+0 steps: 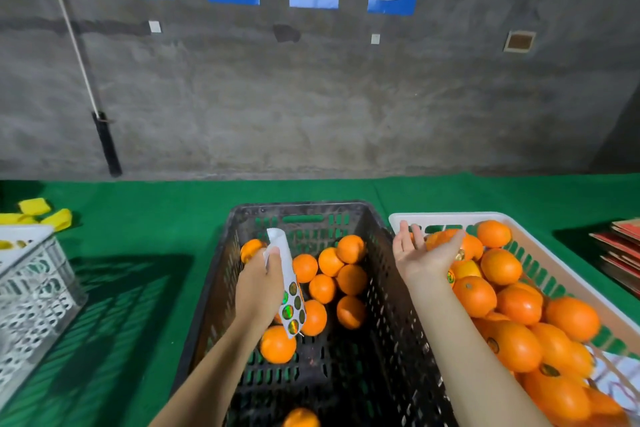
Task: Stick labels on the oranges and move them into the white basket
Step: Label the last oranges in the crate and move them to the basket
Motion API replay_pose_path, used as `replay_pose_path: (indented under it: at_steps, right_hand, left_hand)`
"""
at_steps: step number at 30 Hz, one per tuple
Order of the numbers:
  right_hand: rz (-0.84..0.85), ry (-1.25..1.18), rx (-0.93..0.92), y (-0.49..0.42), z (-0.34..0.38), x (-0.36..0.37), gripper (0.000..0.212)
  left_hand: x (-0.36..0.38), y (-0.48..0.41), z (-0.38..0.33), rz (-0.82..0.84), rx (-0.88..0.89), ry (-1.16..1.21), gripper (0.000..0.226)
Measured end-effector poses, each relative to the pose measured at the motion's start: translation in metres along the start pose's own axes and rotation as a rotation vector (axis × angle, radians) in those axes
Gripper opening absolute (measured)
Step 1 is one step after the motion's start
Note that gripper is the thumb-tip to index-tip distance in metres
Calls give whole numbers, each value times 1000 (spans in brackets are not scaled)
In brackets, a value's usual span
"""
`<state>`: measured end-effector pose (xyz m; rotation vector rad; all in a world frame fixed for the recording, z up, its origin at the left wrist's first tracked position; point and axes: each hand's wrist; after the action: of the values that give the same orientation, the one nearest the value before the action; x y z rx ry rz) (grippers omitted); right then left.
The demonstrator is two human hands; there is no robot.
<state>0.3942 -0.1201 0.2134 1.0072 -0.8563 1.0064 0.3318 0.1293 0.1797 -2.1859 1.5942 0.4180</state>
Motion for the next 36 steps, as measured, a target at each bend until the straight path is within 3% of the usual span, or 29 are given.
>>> replay_pose_path:
  at_steps: [3,6,7,9,11,15,18,21,24,27,29,36]
  right_hand:
    - [37,237,-105,4,-15,2,76]
    - [90,820,-225,18,-46,3,25]
    - [166,1070,-277,23,-59,0,12]
    - [411,1457,-291,29,-83,-10,9]
    - [593,1604,-216,35,-100,-18,8]
    - [787,1736,-236,40,-113,-30,21]
    - [787,1806,-339,41,-113,-35,29]
    - [783,1834,-380,42,-115,-36,28]
    - [758,1714,-389,42,-114,-33,33]
    - [767,1502,-256,41,-112,-32,38]
    - [744,1405,-103,41,-111,-29,21]
    - [591,1288,223,38,-111,-24,14]
  left_hand:
    - [1,-7,2,34,-189,297,39]
    - [2,-10,4,81,-304,442,32]
    - [4,-11,4,87,-314,445,31]
    - [6,-10,4,92,-322,423,28]
    - [5,-8,3,109,-323,410,29]
    - [2,-2,-1,87,-273,318,37]
    - [3,1,-2,76,-238,261,42]
    - [3,1,-4,72,-194,282,34]
    - [1,3,-3,129,-155,323,15]
    - [1,2,-1,181,-188,340,13]
    - [2,0,-2,165,-227,346,16]
    - [-4,-4,-6,176,-330,415,30]
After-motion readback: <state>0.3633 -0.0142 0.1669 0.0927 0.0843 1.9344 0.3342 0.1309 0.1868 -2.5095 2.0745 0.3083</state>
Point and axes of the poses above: each hand's wrist, its own y-axis away from the middle knuckle, its own x-axis out of the palm, z = x × y, and after that the axes turned 3 degrees about z, right-handed
